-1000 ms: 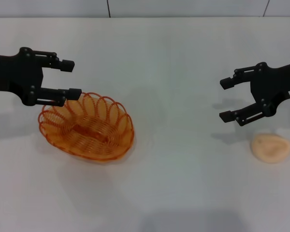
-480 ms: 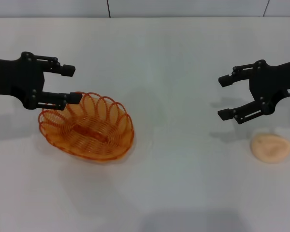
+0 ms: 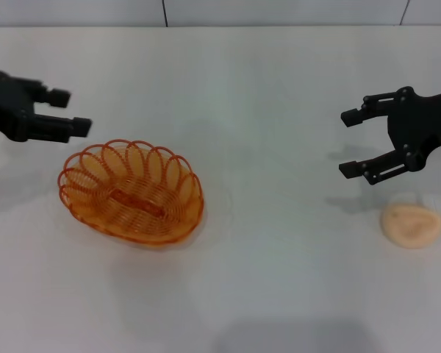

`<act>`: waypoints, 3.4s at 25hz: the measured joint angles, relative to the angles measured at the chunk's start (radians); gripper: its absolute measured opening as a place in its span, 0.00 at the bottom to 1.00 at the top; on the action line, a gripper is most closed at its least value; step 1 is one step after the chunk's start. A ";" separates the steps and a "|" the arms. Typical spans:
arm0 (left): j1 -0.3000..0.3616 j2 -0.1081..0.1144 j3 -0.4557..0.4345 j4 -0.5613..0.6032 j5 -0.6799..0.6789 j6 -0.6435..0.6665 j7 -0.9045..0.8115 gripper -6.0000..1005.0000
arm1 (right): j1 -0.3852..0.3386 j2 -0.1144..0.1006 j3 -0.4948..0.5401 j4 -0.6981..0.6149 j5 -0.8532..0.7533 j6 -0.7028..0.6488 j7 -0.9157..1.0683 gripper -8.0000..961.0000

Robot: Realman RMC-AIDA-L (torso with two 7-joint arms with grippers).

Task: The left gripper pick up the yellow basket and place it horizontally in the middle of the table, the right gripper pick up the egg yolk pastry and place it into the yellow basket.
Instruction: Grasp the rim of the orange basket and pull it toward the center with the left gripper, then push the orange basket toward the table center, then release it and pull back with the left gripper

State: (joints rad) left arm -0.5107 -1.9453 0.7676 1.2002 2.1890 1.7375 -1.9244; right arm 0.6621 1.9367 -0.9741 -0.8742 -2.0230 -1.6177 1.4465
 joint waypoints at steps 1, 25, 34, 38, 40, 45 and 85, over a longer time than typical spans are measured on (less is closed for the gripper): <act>-0.007 0.000 0.000 0.011 0.036 -0.002 -0.055 0.68 | 0.000 0.000 0.000 -0.001 0.000 0.000 0.000 0.91; -0.160 -0.053 0.094 -0.226 0.454 -0.228 -0.319 0.68 | 0.013 0.028 -0.008 -0.003 -0.008 0.015 -0.023 0.91; -0.166 -0.066 0.123 -0.268 0.463 -0.277 -0.327 0.67 | 0.013 0.029 -0.007 -0.003 -0.008 0.016 -0.024 0.91; -0.167 -0.073 0.125 -0.271 0.463 -0.277 -0.328 0.63 | 0.013 0.029 -0.005 -0.004 -0.008 0.022 -0.027 0.91; -0.167 -0.076 0.126 -0.272 0.463 -0.278 -0.328 0.54 | 0.013 0.029 -0.005 -0.005 -0.008 0.025 -0.027 0.91; -0.167 -0.081 0.134 -0.272 0.464 -0.280 -0.332 0.38 | 0.013 0.028 -0.006 -0.005 -0.008 0.026 -0.028 0.91; -0.306 -0.135 0.240 -0.413 0.226 -0.374 -0.752 0.09 | -0.011 0.034 -0.003 -0.056 -0.005 0.044 -0.102 0.91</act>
State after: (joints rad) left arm -0.8163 -2.0800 1.0075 0.7872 2.4149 1.3638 -2.6760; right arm 0.6508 1.9708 -0.9770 -0.9299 -2.0284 -1.5741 1.3449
